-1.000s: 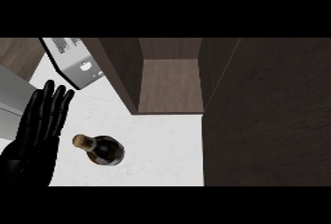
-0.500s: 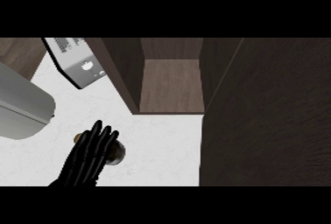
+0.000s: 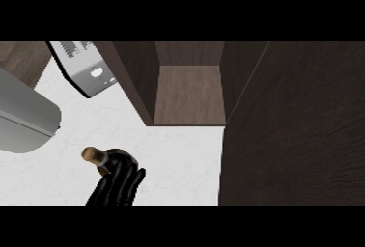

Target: Pick up the wine, place it into the cabinet and close the cabinet

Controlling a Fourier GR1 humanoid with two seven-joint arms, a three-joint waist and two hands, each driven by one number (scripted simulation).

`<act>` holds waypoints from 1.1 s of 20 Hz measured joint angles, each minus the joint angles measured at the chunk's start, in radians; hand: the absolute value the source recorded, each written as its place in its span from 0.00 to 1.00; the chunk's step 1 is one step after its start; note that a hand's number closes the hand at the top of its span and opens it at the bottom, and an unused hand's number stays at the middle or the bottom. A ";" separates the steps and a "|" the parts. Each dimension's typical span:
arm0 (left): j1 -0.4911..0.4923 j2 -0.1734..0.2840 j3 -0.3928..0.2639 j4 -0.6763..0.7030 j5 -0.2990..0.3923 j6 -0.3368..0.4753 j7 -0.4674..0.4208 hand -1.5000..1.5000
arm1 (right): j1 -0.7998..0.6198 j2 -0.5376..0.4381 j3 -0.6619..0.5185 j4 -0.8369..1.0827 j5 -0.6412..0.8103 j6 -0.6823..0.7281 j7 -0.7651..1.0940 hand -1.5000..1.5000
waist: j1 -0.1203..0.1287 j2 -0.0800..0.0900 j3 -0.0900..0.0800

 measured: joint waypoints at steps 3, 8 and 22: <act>-0.013 -0.001 -0.031 -0.027 -0.026 0.042 0.037 0.00 | -0.026 0.006 0.002 -0.010 0.006 -0.014 0.038 0.00 | 0.000 0.000 0.000; -0.050 0.003 -0.051 -0.040 -0.036 0.097 0.105 0.00 | -0.088 0.020 0.015 -0.016 0.026 -0.046 0.103 0.00 | 0.000 0.001 0.000; -0.095 0.068 0.102 -0.071 0.011 0.142 0.193 0.00 | -0.129 0.029 0.028 -0.038 0.069 -0.069 0.165 0.00 | -0.002 0.001 0.000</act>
